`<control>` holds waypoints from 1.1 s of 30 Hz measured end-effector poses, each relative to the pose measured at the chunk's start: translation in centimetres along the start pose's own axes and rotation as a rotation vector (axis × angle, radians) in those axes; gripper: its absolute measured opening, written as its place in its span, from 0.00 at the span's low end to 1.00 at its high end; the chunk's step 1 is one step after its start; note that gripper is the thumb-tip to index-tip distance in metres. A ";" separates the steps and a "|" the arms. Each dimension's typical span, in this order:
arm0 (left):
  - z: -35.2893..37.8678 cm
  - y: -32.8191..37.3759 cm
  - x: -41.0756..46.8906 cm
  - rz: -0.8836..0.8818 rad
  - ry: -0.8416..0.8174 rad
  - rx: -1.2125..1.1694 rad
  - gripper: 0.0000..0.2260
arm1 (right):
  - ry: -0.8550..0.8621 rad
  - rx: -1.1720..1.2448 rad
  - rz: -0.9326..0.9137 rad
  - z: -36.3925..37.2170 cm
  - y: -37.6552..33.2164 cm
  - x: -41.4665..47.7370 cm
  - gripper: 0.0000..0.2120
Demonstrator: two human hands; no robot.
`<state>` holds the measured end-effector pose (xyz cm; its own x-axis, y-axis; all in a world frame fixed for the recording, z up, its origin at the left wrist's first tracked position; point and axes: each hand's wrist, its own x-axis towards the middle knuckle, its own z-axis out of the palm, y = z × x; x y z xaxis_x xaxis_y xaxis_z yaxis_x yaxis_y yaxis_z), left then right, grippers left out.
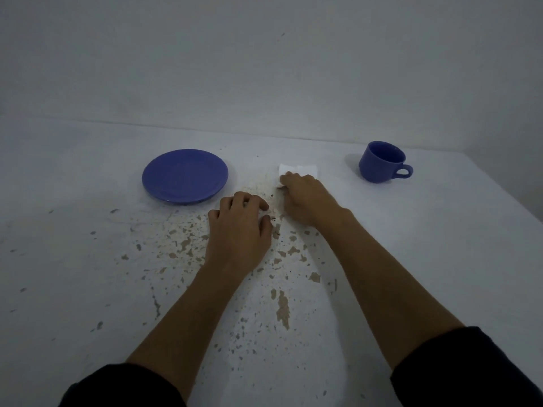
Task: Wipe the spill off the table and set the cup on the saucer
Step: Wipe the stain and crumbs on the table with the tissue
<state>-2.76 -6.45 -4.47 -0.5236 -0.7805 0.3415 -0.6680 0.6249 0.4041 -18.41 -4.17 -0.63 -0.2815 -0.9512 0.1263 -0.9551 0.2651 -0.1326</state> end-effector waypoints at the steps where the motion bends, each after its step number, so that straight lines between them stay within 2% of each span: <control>1: 0.0 0.0 0.0 0.002 0.001 0.004 0.11 | -0.001 0.027 -0.036 0.1 -0.7 -0.1 0.12; 4: 0.1 -0.2 0.0 0.006 -0.012 0.027 0.13 | -0.038 0.073 -0.151 0.7 -1.6 -1.7 0.12; 6: 0.1 -0.3 0.0 0.010 -0.011 0.019 0.13 | -0.061 0.052 -0.176 0.8 -1.4 -3.2 0.15; 9: -0.1 -0.3 -0.1 0.023 0.006 -0.014 0.11 | -0.088 -0.014 -0.136 0.2 -0.8 -3.5 0.18; 18: -0.1 -0.6 0.0 0.014 -0.002 -0.070 0.11 | -0.045 -0.105 0.117 -0.8 -1.0 -2.3 0.13; 22: 0.1 -0.3 0.1 -0.009 0.011 -0.045 0.10 | -0.007 -0.079 0.046 -0.1 -2.6 -3.9 0.11; 25: 0.0 -0.3 0.0 0.003 0.014 -0.045 0.10 | -0.037 -0.017 -0.024 -0.3 -2.2 -5.1 0.16; 27: -0.2 -0.3 -0.1 0.018 0.024 -0.053 0.10 | -0.060 -0.046 0.030 -0.8 -1.1 -5.2 0.20; 30: -0.2 -0.3 -0.1 0.012 0.022 -0.067 0.10 | -0.020 -0.056 0.133 -0.6 0.1 -3.8 0.16; 33: -0.2 -0.3 0.0 0.001 0.010 -0.060 0.12 | -0.003 -0.002 0.070 -0.3 -1.0 -4.0 0.14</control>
<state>-2.47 -6.61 -4.42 -0.5188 -0.7796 0.3507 -0.6343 0.6261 0.4534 -16.34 -0.54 -0.72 -0.3472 -0.9309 0.1135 -0.9333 0.3312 -0.1391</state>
